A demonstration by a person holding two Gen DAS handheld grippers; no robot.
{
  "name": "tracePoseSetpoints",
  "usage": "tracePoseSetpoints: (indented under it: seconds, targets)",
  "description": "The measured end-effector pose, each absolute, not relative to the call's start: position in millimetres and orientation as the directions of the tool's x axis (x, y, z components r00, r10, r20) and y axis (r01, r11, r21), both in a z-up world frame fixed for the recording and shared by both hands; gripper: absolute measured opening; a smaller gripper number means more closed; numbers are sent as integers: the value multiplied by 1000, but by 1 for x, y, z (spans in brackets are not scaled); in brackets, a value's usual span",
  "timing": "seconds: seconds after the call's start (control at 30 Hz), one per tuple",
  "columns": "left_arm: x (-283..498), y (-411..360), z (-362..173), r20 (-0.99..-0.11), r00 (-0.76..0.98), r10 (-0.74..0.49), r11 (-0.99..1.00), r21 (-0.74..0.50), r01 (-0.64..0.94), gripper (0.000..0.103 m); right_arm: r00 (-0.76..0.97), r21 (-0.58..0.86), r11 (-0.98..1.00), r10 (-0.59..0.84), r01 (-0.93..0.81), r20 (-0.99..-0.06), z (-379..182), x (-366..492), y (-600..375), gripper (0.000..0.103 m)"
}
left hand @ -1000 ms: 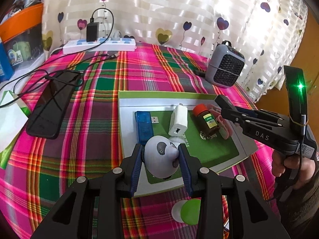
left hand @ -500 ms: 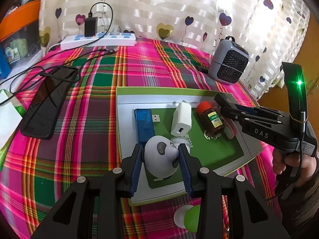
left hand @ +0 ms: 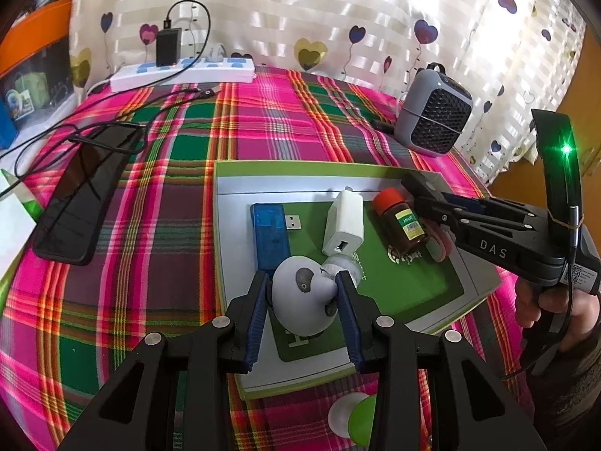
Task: Organize rigid objects
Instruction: 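Lower the black case with right tool while left lowers the egg toy into the box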
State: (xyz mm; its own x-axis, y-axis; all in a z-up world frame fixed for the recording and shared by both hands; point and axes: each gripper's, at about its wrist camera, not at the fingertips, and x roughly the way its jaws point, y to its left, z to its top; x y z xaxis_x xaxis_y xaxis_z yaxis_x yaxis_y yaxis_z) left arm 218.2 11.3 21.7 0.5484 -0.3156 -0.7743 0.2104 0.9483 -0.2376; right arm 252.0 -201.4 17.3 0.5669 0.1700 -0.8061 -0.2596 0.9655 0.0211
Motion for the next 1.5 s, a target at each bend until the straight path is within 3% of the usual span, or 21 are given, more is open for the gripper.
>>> tracePoseSetpoints:
  seconds: [1.5]
  targets:
    - [220,12,21,-775,550,-311,950,-234,208,35,565,77,966,208,-247,-798,16,256,-204,29]
